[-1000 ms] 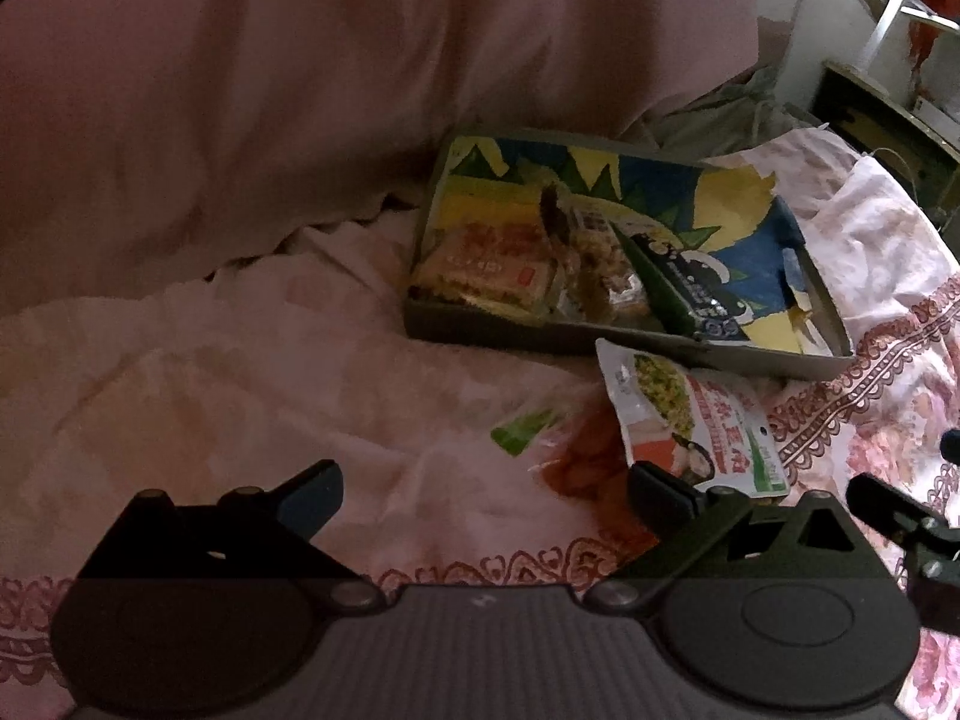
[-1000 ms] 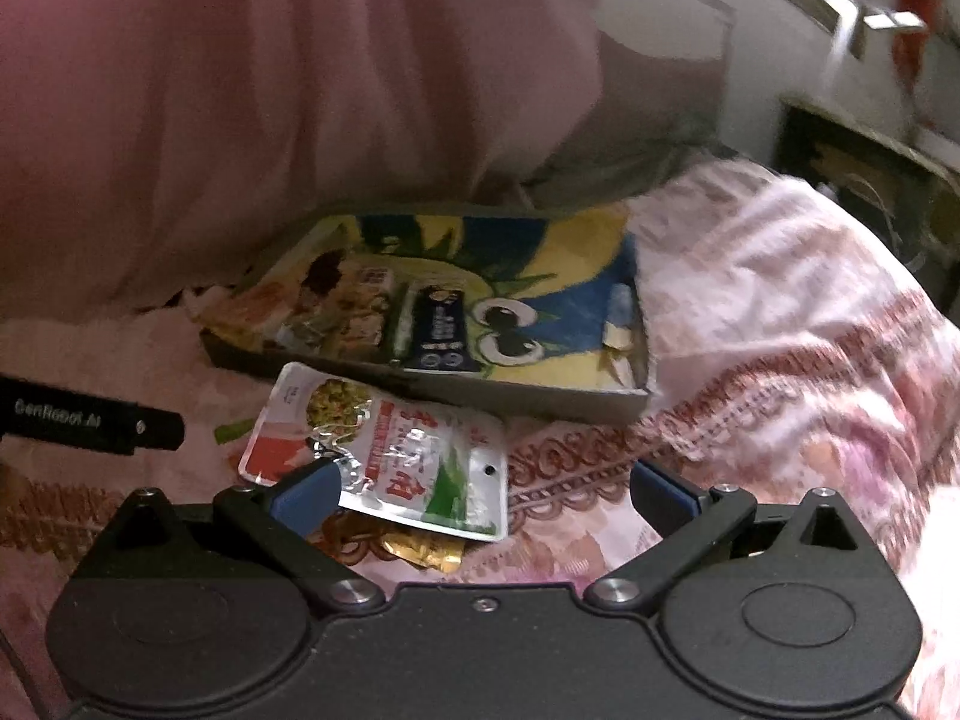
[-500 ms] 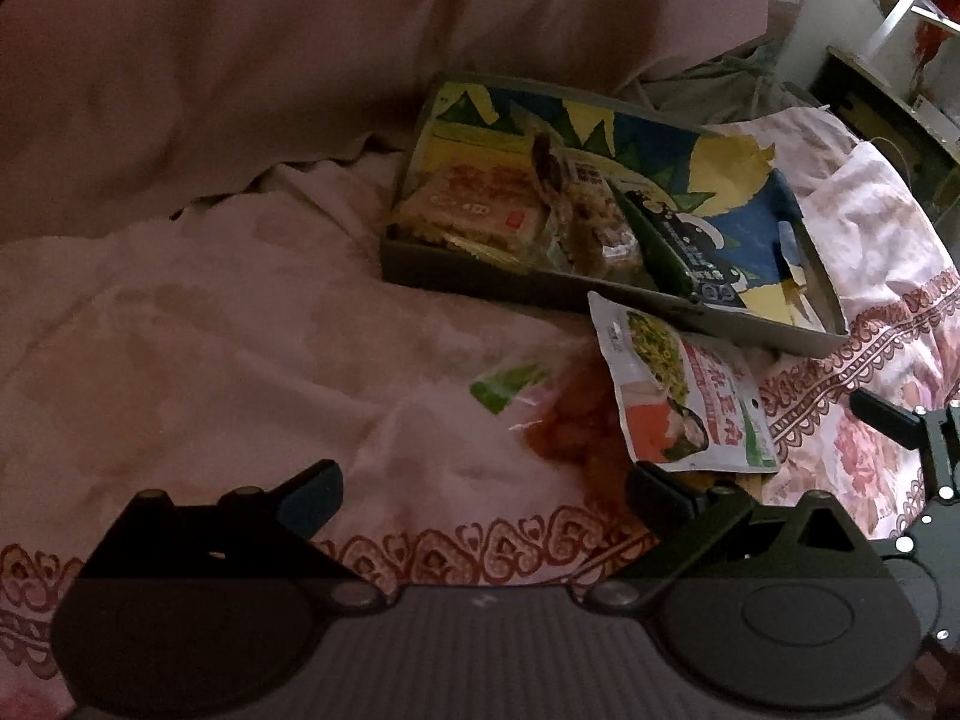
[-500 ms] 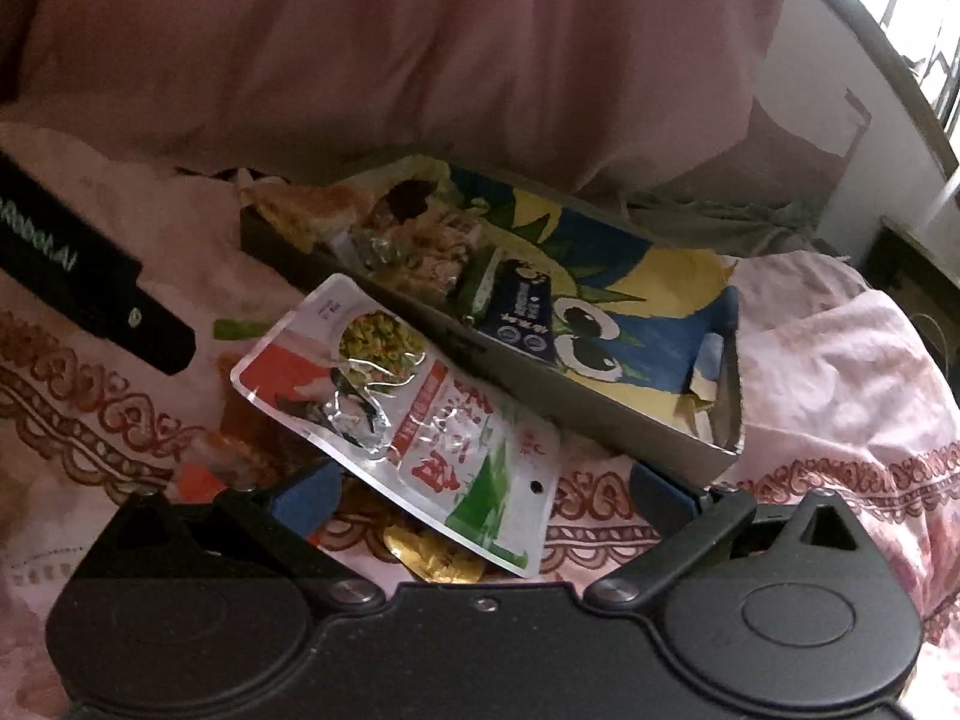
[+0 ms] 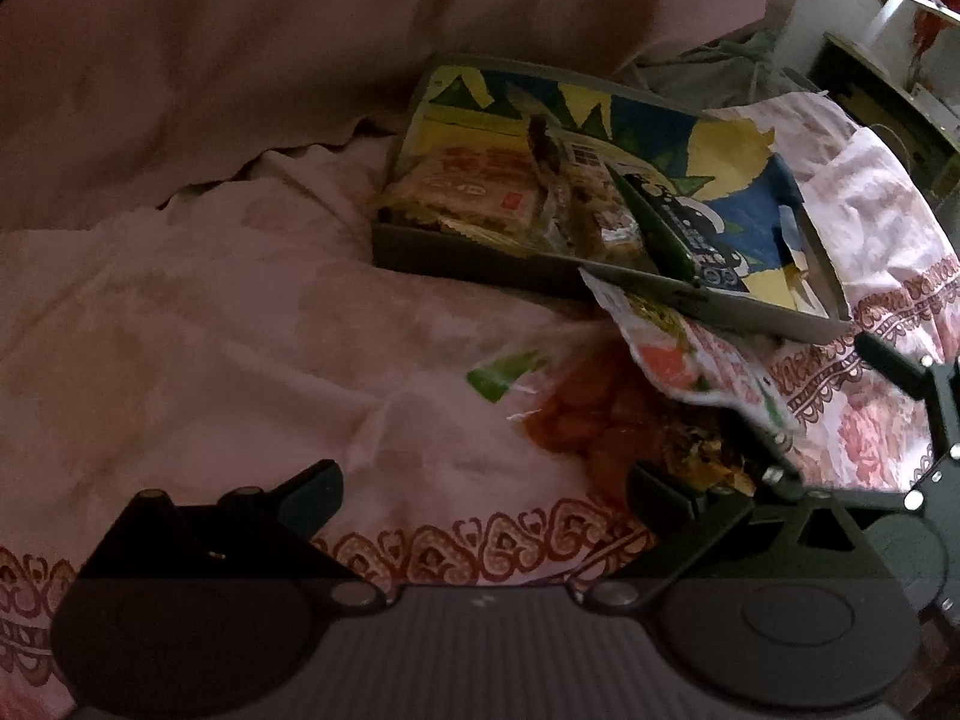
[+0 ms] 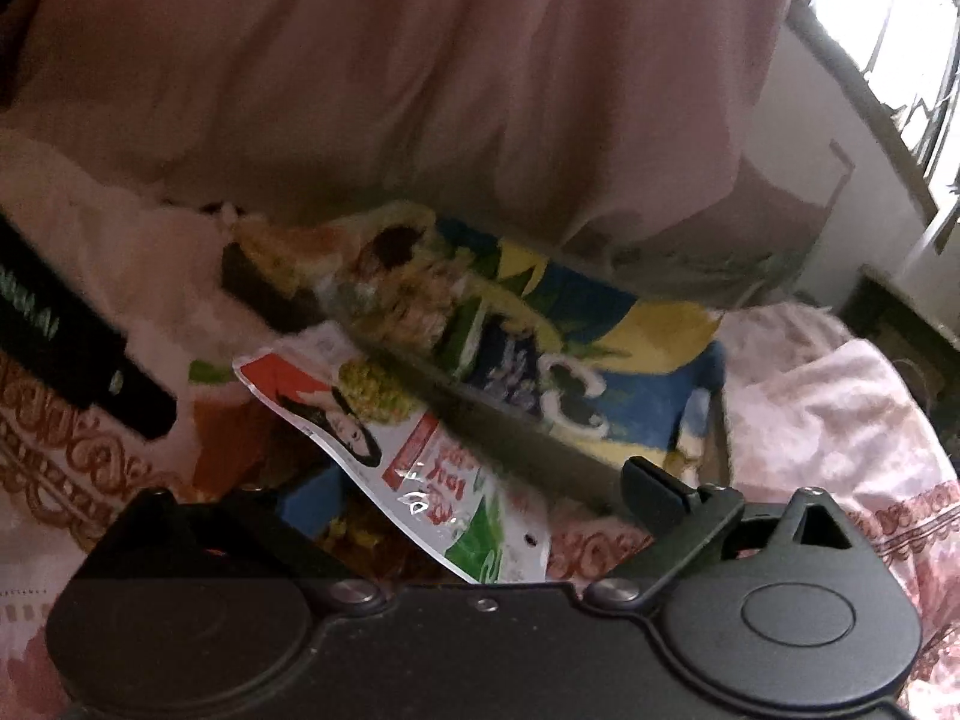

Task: Organize snacks
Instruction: 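Lower right tool toward seasoning packet while left tool lowers toward red dried-fruit pack, then close right tool on seasoning packet while left tool closes on red dried-fruit pack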

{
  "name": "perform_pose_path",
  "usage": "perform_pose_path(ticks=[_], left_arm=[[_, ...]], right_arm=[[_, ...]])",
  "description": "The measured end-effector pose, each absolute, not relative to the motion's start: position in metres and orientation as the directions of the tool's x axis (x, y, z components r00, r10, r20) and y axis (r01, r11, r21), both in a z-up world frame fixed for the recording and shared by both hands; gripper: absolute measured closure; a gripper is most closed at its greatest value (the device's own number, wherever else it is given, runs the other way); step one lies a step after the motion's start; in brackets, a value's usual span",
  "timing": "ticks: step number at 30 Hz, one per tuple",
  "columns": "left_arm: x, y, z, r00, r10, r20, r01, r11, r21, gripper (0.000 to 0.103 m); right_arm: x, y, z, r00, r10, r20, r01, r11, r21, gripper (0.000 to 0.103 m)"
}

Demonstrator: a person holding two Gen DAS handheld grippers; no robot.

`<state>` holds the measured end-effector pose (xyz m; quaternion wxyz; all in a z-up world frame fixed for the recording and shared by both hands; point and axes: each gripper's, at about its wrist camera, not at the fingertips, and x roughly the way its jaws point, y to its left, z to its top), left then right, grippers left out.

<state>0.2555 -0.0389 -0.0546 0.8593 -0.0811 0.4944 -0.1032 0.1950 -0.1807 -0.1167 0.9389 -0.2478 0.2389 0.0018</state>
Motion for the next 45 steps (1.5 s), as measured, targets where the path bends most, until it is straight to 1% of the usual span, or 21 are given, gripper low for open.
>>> perform_pose_path(ticks=[2,4,6,10,16,19,21,24,25,27,28,29,33,35,37,39,40,43,44,45], left_arm=[[0.255,-0.039,-0.054,0.493,-0.261,-0.830,0.102,0.965,-0.242,0.000],[0.255,-0.039,-0.054,0.493,-0.263,-0.830,0.105,0.964,-0.243,0.000],[0.256,-0.038,-0.054,0.488,-0.270,-0.830,0.109,0.962,-0.249,0.000],[0.255,-0.039,-0.054,0.482,-0.309,-0.820,0.136,0.951,-0.279,0.001],[0.254,-0.044,-0.058,0.468,-0.369,-0.803,0.192,0.930,-0.315,0.001],[0.255,-0.049,-0.063,0.465,-0.384,-0.798,0.218,0.923,-0.318,0.003],[0.256,-0.053,-0.065,0.466,-0.390,-0.794,0.238,0.920,-0.312,0.004],[0.258,-0.059,-0.067,0.471,-0.396,-0.788,0.264,0.916,-0.303,0.007],[0.259,-0.061,-0.067,0.476,-0.399,-0.784,0.271,0.914,-0.301,0.007],[0.261,-0.066,-0.067,0.489,-0.402,-0.774,0.279,0.913,-0.298,0.008],[0.262,-0.068,-0.067,0.492,-0.408,-0.769,0.284,0.910,-0.301,0.009],[0.264,-0.070,-0.067,0.493,-0.413,-0.766,0.291,0.908,-0.303,0.011],[0.272,-0.080,-0.073,0.488,-0.404,-0.774,0.281,0.912,-0.299,0.019],[0.274,-0.082,-0.075,0.490,-0.389,-0.780,0.275,0.918,-0.285,0.025],[0.276,-0.082,-0.076,0.487,-0.386,-0.783,0.277,0.919,-0.281,0.027],[0.276,-0.080,-0.076,0.477,-0.409,-0.778,0.279,0.910,-0.307,0.034],[0.278,-0.079,-0.076,0.463,-0.428,-0.776,0.283,0.901,-0.328,0.043],[0.277,-0.077,-0.076,0.453,-0.438,-0.776,0.274,0.897,-0.346,0.044],[0.277,-0.076,-0.077,0.452,-0.440,-0.776,0.273,0.896,-0.350,0.044],[0.277,-0.075,-0.077,0.450,-0.443,-0.775,0.267,0.895,-0.356,0.044]], right_arm=[[0.195,-0.184,-0.111,0.897,-0.127,-0.423,-0.095,0.880,-0.465,0.013],[0.196,-0.187,-0.107,0.903,-0.140,-0.405,-0.074,0.880,-0.469,0.016],[0.199,-0.191,-0.107,0.903,-0.137,-0.408,-0.078,0.881,-0.468,0.019],[0.204,-0.193,-0.112,0.895,-0.140,-0.424,-0.114,0.847,-0.520,0.033],[0.215,-0.195,-0.117,0.898,-0.130,-0.421,-0.150,0.809,-0.569,0.034],[0.223,-0.194,-0.121,0.891,-0.126,-0.435,-0.168,0.800,-0.576,0.037],[0.228,-0.194,-0.124,0.883,-0.120,-0.453,-0.190,0.792,-0.580,0.041],[0.233,-0.194,-0.126,0.870,-0.106,-0.482,-0.221,0.789,-0.574,0.055],[0.234,-0.194,-0.126,0.865,-0.099,-0.491,-0.230,0.792,-0.566,0.066],[0.236,-0.193,-0.124,0.856,-0.096,-0.509,-0.239,0.798,-0.553,0.071],[0.236,-0.192,-0.123,0.848,-0.090,-0.522,-0.249,0.801,-0.544,0.075],[0.237,-0.192,-0.122,0.840,-0.091,-0.535,-0.257,0.802,-0.540,0.076],[0.240,-0.190,-0.118,0.800,-0.126,-0.587,-0.260,0.809,-0.527,0.079],[0.240,-0.190,-0.115,0.785,-0.141,-0.603,-0.251,0.818,-0.517,0.080],[0.240,-0.193,-0.107,0.768,-0.145,-0.624,-0.230,0.847,-0.480,0.080],[0.239,-0.198,-0.099,0.752,-0.135,-0.645,-0.207,0.881,-0.426,0.081],[0.239,-0.200,-0.095,0.745,-0.130,-0.654,-0.196,0.895,-0.402,0.082],[0.236,-0.210,-0.083,0.719,-0.109,-0.686,-0.152,0.939,-0.309,0.084],[0.235,-0.214,-0.080,0.709,-0.101,-0.698,-0.134,0.952,-0.275,0.087],[0.234,-0.219,-0.077,0.695,-0.092,-0.713,-0.107,0.968,-0.229,0.087]])
